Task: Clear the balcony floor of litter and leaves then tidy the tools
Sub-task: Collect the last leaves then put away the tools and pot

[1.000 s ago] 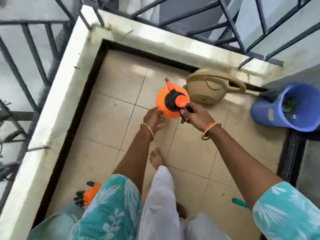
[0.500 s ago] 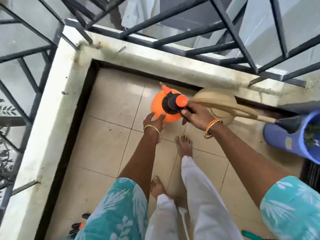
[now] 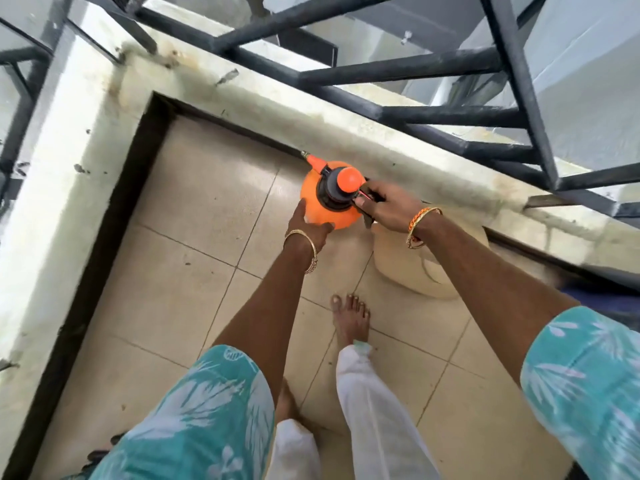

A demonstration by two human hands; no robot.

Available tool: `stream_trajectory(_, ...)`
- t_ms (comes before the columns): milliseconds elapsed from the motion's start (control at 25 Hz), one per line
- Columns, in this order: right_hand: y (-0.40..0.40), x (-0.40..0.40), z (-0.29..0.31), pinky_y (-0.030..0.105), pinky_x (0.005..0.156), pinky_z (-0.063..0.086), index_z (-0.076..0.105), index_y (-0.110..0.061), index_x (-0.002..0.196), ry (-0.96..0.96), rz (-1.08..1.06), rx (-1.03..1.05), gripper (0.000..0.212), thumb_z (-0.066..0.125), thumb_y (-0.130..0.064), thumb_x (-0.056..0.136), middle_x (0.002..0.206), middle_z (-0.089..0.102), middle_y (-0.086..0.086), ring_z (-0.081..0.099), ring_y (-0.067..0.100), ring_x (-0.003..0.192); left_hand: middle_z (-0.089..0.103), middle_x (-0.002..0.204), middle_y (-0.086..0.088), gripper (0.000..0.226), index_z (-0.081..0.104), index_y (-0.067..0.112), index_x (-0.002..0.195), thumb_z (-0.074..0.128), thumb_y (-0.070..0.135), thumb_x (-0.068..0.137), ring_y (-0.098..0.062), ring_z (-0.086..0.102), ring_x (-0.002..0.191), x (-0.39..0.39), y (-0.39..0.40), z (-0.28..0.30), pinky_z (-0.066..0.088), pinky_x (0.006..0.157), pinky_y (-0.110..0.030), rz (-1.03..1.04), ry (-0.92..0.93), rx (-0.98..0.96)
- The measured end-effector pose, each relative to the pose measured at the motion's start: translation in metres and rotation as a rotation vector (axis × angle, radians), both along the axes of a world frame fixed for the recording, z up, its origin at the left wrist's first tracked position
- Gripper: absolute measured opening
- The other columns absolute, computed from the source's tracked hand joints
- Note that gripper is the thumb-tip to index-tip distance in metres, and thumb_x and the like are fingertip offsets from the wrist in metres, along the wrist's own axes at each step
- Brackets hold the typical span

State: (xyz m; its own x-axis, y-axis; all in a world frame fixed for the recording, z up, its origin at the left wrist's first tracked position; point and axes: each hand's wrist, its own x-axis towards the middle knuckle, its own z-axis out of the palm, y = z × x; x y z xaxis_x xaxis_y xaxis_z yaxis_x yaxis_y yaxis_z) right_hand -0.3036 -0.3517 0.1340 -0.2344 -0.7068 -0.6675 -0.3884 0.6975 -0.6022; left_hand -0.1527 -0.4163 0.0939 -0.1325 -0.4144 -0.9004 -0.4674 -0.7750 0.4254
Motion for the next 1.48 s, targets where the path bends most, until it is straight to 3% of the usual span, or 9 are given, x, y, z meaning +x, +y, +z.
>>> stream_trajectory(80,-0.003,-0.007,-0.001,0.038,0.074,0.048,0.042,-0.030,0.070,-0.012,0.014,-0.006,0.026,0.049,-0.024,0.094,0.073,0.062,0.005,0.056,0.021,0.069,0.051,0.134,-0.024,0.090,0.033,0.027,0.145,0.079,0.017,0.068,-0.037,0.056,0.117,0.001,0.002,-0.022,0.045,0.101,-0.049,-0.024,-0.058,-0.025)
stream_trajectory(200,-0.007,-0.010,0.001,0.041,0.081,0.049,0.043,-0.031,0.070,0.002,0.044,-0.008,0.026,0.051,-0.023,0.093,0.077,0.058,0.004,0.055,0.025,0.076,0.056,0.130,-0.019,0.098,0.043,0.028,0.139,0.077,0.037,0.047,-0.038,0.060,0.112,0.004,0.002,-0.049,0.049,0.096,-0.051,-0.003,-0.130,-0.048)
stream_trajectory(400,-0.002,-0.007,0.002,0.040,0.086,0.048,0.054,-0.026,0.083,-0.034,-0.088,-0.002,0.007,0.059,-0.030,0.087,0.082,0.062,0.005,0.061,0.027,0.087,0.052,0.123,-0.016,0.081,0.028,0.026,0.147,0.071,0.006,0.081,-0.029,0.057,0.093,-0.007,-0.003,0.013,0.049,0.062,-0.030,-0.069,-0.089,0.044)
stream_trajectory(560,0.005,-0.001,0.017,0.033,0.090,0.048,0.056,-0.022,0.093,-0.042,-0.310,-0.054,0.018,0.068,-0.024,0.079,0.093,0.063,0.001,0.061,0.019,0.094,0.055,0.129,-0.015,0.082,0.024,0.021,0.147,0.070,0.008,0.081,-0.028,0.056,0.111,-0.004,-0.005,0.038,0.048,0.091,-0.039,-0.253,-0.141,-0.013)
stream_trajectory(680,0.013,0.003,0.032,0.029,0.088,0.047,0.058,-0.020,0.097,-0.015,-0.450,-0.065,0.022,0.067,-0.017,0.077,0.102,0.062,0.002,0.059,0.019,0.096,0.056,0.126,-0.012,0.065,0.031,0.013,0.142,0.063,0.013,0.086,-0.030,0.055,0.113,0.004,-0.002,0.063,0.042,0.082,-0.028,-0.458,-0.248,-0.213)
stream_trajectory(760,0.021,0.012,0.048,0.018,0.077,0.039,0.060,-0.015,0.095,0.160,-0.488,-0.137,0.016,0.061,-0.015,0.078,0.099,0.061,0.005,0.056,0.018,0.089,0.052,0.131,-0.016,0.063,0.030,0.011,0.144,0.059,0.017,0.088,-0.033,0.049,0.121,0.015,0.005,0.081,0.040,0.090,-0.031,-0.621,-0.332,-0.349)
stream_trajectory(960,0.036,0.060,0.079,0.040,0.086,0.042,0.063,-0.001,0.097,0.352,-0.253,-0.240,0.036,0.049,-0.021,0.070,0.097,0.057,0.019,0.053,0.036,0.094,0.038,0.140,-0.018,0.068,0.025,0.013,0.147,0.056,0.020,0.087,-0.035,0.039,0.126,0.064,0.037,0.114,0.038,0.100,-0.042,-0.798,-0.383,-0.377)
stream_trajectory(1160,0.031,0.101,0.103,0.040,0.090,0.037,0.062,0.004,0.099,0.474,-0.139,-0.291,0.037,0.047,-0.014,0.070,0.102,0.056,0.026,0.052,0.043,0.102,0.020,0.154,-0.010,0.066,0.021,0.016,0.149,0.051,0.018,0.090,-0.028,0.021,0.140,0.121,0.068,0.144,0.031,0.106,-0.041,-0.848,-0.492,-0.477)
stream_trajectory(1480,0.086,0.262,0.141,0.041,0.085,0.044,0.057,0.000,0.110,0.515,0.436,-0.482,0.042,0.045,-0.019,0.074,0.114,0.053,0.024,0.050,0.042,0.103,0.000,0.159,-0.013,0.068,0.011,0.016,0.152,0.044,0.025,0.093,-0.028,0.001,0.147,0.276,0.177,0.187,0.020,0.114,-0.039,-0.618,-0.682,-0.525)
